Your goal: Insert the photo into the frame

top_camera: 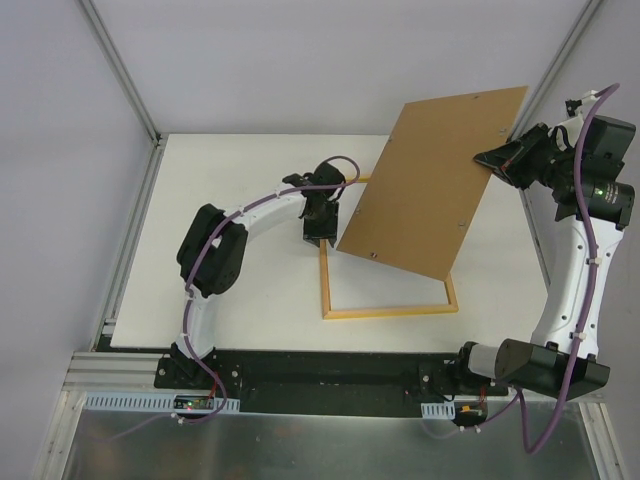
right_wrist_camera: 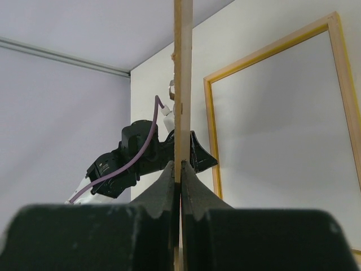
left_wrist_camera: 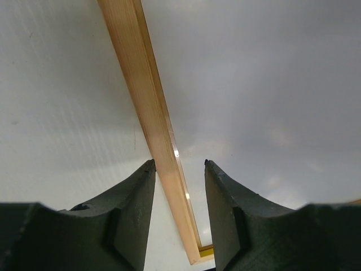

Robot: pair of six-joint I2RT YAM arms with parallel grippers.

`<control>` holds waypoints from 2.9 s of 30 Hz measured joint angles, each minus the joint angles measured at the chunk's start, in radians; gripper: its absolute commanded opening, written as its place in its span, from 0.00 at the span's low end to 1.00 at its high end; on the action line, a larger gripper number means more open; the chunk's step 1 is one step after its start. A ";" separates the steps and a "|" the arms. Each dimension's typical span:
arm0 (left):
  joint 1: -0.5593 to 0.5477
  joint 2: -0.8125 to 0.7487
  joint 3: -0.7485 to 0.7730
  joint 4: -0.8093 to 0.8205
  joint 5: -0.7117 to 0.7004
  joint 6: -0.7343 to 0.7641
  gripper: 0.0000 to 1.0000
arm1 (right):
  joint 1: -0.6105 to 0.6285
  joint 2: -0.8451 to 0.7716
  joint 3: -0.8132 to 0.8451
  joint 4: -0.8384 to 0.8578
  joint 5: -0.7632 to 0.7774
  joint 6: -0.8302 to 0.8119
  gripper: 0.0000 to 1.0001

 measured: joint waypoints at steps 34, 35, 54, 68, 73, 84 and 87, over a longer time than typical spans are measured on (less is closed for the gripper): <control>0.145 -0.122 -0.278 0.071 0.026 0.208 0.19 | 0.014 -0.027 -0.315 0.213 -0.115 0.034 0.01; 0.166 -0.126 -0.283 0.061 0.034 0.239 0.19 | 0.027 -0.033 -0.346 0.235 -0.115 0.039 0.00; 0.262 -0.222 -0.281 -0.019 0.150 0.315 0.38 | 0.265 0.009 -0.778 0.763 -0.144 0.264 0.00; 0.285 -0.277 -0.249 -0.034 0.016 0.182 0.19 | 0.324 0.147 -0.865 1.045 -0.142 0.365 0.00; 0.291 -0.230 -0.249 -0.035 -0.008 0.160 0.16 | 0.344 0.190 -0.879 1.107 -0.141 0.385 0.01; 0.291 -0.163 -0.265 -0.025 -0.019 0.152 0.11 | 0.351 0.270 -0.922 1.234 -0.140 0.426 0.00; 0.291 -0.156 -0.270 -0.016 -0.021 0.151 0.11 | 0.355 0.296 -0.927 1.262 -0.140 0.436 0.00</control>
